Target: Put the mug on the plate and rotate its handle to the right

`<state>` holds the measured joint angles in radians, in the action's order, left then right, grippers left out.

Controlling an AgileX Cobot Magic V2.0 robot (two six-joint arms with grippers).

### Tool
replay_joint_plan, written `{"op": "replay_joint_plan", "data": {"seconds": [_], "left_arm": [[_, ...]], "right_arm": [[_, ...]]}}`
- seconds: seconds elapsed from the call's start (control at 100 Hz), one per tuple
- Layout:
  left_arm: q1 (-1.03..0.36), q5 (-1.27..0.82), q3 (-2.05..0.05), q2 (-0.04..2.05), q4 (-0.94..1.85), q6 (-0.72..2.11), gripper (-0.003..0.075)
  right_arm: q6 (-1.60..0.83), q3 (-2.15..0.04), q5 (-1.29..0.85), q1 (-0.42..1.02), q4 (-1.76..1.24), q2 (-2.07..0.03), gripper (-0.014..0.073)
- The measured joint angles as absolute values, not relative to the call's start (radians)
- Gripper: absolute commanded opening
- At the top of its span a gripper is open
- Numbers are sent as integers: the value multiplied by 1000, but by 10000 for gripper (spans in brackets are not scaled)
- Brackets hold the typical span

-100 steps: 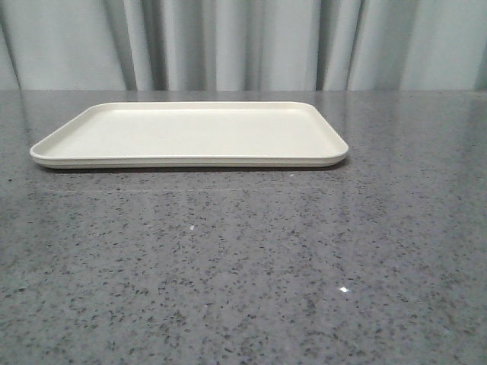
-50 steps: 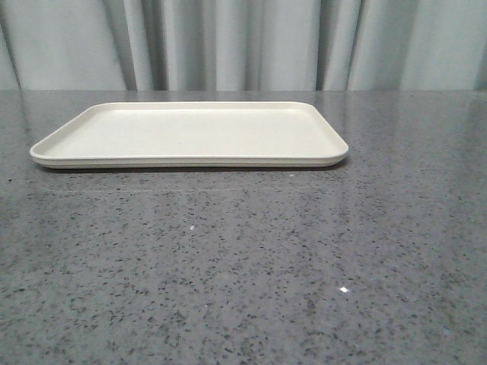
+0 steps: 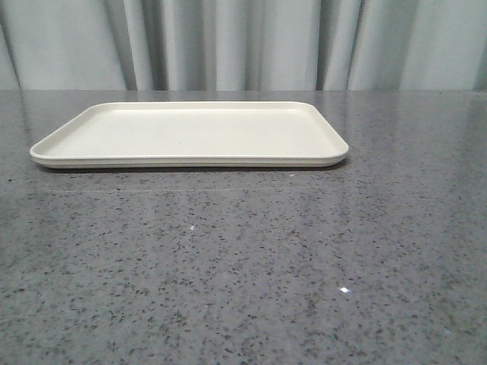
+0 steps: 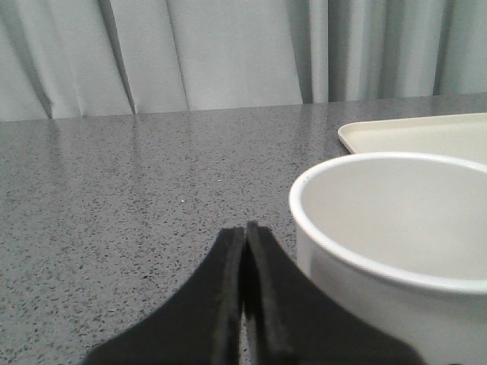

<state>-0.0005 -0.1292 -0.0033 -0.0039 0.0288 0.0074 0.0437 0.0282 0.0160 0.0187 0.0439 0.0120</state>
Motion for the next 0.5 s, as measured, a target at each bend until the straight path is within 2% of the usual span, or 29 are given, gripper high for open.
{"op": "replay_joint_plan", "data": {"seconds": [0.25, 0.5], "left_arm": [[-1, -239, -151, -4, 65, 7, -20], [-1, -514, -412, 72, 112, 7, -20]], "right_arm": [[44, -104, -72, 19, 44, 12, -66], [44, -321, -307, 19, 44, -72, -66]]}}
